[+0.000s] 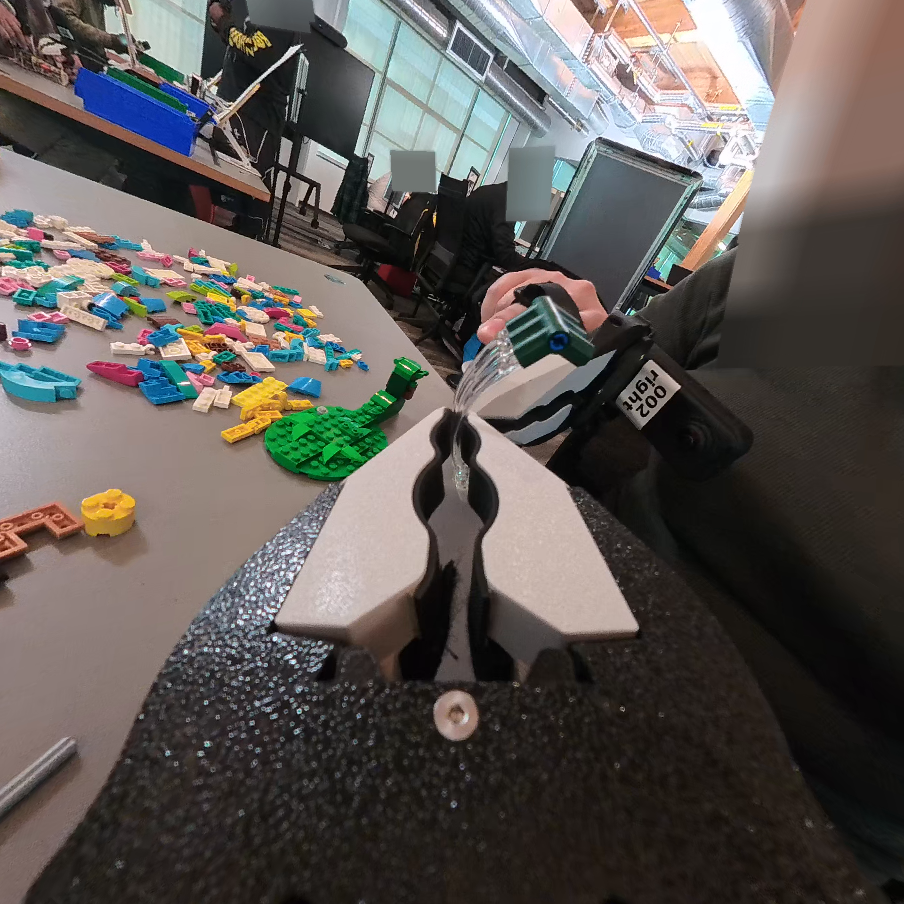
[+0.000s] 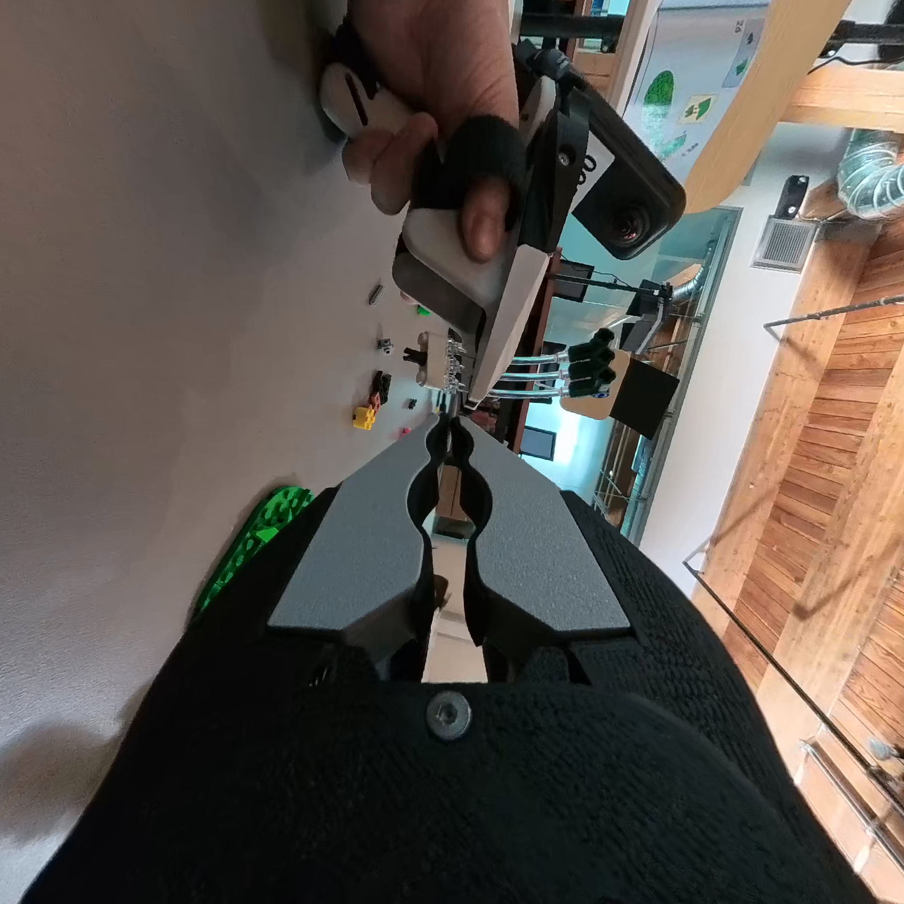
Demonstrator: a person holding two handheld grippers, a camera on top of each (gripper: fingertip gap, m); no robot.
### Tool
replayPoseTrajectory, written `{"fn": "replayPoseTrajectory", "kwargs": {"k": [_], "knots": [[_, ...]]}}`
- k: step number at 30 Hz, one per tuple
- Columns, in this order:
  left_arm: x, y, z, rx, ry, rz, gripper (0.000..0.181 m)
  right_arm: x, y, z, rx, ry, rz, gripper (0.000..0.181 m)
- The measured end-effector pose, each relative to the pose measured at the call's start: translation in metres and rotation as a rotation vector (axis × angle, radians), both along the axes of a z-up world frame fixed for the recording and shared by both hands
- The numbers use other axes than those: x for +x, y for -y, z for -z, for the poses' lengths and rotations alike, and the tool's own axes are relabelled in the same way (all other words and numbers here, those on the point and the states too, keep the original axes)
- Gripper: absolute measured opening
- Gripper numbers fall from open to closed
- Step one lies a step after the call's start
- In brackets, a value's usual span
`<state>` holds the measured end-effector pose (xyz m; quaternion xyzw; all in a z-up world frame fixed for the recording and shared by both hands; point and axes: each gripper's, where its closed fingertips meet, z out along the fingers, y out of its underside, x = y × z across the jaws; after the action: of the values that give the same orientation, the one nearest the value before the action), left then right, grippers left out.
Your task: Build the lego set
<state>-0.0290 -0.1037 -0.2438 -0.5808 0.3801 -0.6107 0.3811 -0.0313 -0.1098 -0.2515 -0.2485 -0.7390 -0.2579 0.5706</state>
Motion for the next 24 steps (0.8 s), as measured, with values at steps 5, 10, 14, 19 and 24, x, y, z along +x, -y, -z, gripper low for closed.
{"fn": "replayPoseTrajectory", "kwargs": {"k": [5, 10, 14, 19, 24], "knots": [[0.0, -0.0016, 0.0011, -0.002, -0.009, -0.013, 0.0, 0.0005, -0.0016, 0.0047, -0.007, 0.017, 0.007, 0.0], [0.0007, -0.0019, 0.0031, -0.001, -0.024, -0.017, 0.0, 0.0013, -0.0035, 0.0072, -0.007, 0.025, 0.01, 0.0], [0.0016, -0.0041, 0.0039, -0.01, -0.029, -0.027, 0.0, 0.0013, -0.0033, 0.0074, -0.015, 0.021, 0.009, 0.0], [0.0047, -0.0039, 0.0034, -0.013, -0.031, -0.027, 0.0, 0.0015, -0.0041, 0.0078, -0.019, 0.02, 0.014, 0.0], [0.0087, -0.004, 0.0027, -0.01, -0.04, -0.032, 0.0, 0.0018, -0.004, 0.0077, -0.017, 0.022, 0.013, 0.0]]}}
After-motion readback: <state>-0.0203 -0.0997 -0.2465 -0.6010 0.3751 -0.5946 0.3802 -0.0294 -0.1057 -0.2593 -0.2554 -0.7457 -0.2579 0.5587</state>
